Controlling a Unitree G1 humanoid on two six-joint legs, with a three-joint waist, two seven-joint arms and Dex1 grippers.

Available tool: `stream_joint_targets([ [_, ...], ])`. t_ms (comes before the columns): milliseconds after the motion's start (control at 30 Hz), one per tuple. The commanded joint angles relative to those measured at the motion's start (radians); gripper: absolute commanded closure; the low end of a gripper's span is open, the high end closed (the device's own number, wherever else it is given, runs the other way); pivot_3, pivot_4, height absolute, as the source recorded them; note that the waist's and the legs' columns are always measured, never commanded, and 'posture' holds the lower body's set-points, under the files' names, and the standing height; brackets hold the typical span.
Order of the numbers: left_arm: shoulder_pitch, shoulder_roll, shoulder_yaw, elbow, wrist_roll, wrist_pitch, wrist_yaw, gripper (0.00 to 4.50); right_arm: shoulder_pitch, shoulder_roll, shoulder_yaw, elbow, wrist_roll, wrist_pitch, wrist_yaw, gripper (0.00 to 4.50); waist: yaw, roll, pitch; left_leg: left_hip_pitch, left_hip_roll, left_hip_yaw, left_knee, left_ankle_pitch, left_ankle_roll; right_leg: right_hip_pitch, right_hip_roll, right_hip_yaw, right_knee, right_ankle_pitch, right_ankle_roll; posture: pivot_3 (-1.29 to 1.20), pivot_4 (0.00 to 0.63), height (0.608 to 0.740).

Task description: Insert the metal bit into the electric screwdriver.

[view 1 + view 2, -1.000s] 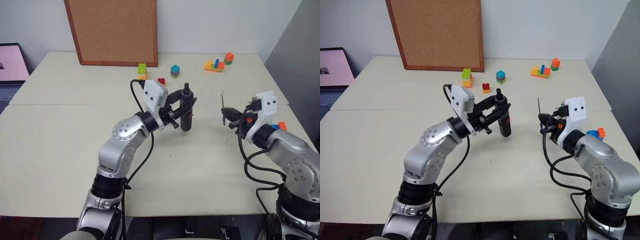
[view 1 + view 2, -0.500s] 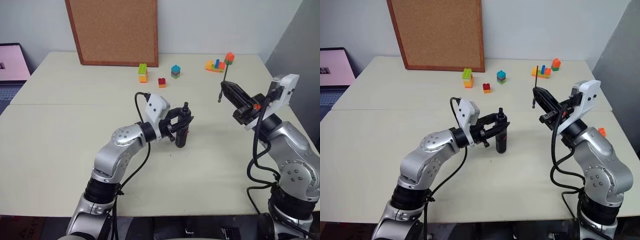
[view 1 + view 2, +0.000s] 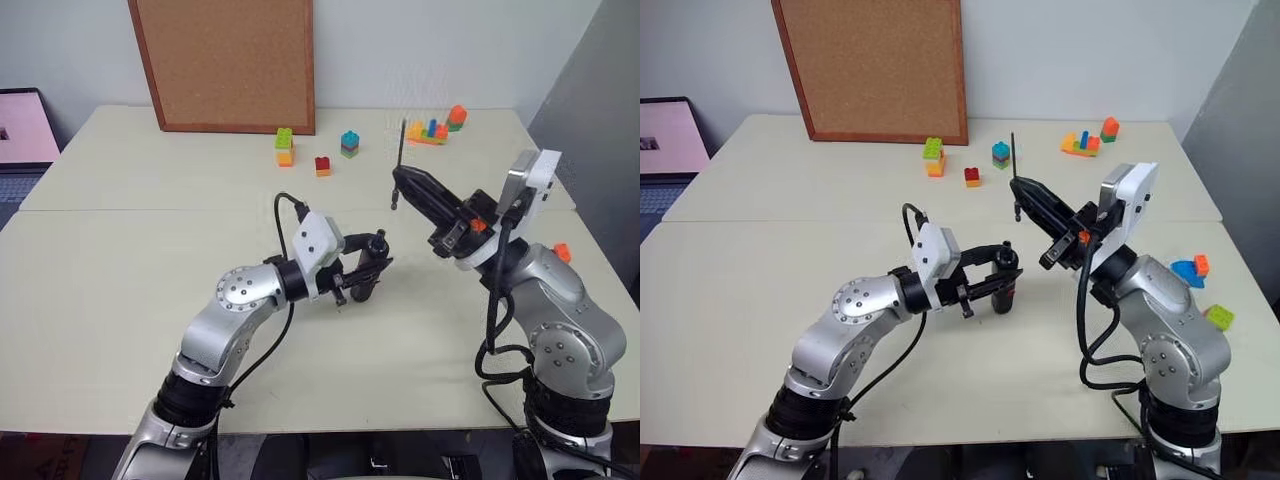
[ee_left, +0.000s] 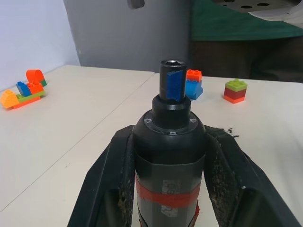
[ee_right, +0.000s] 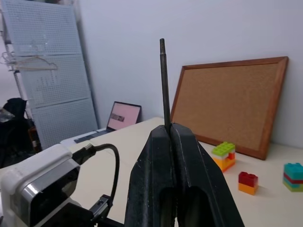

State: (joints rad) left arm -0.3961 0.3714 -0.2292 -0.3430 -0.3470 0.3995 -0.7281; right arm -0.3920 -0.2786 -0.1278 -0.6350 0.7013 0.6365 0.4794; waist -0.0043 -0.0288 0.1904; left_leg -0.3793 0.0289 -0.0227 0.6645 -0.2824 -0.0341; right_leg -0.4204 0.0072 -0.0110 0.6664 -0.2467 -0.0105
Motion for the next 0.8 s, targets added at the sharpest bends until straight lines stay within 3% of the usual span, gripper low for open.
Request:
stream_joint_targets([
  [33,0.011,-0.001,-0.01,0.002,0.004,-0.006,-0.011,2.86,0.016,-0.014,0.011,-0.046,0.03,-0.037,0.015,4.5,0.0,0.0,0.0,0.0,0.0,0.0,0.0,0.0,0.0,0.0,0.0,0.0,0.0,0.0,0.0,0.0,0.15,0.74],
  [800,-0.042,-0.029,0.015,0.081,0.005,0.005,-0.004,2.86,0.048,0.017,0.138,0.003,-0.085,-0.232,0.01,4.5,-0.001,0.0,0.0,0.007,0.0,0.0,0.0,0.0,0.0,0.0,0.001,0.001,0.011,-0.003,0.003,0.0,0.15,0.74],
])
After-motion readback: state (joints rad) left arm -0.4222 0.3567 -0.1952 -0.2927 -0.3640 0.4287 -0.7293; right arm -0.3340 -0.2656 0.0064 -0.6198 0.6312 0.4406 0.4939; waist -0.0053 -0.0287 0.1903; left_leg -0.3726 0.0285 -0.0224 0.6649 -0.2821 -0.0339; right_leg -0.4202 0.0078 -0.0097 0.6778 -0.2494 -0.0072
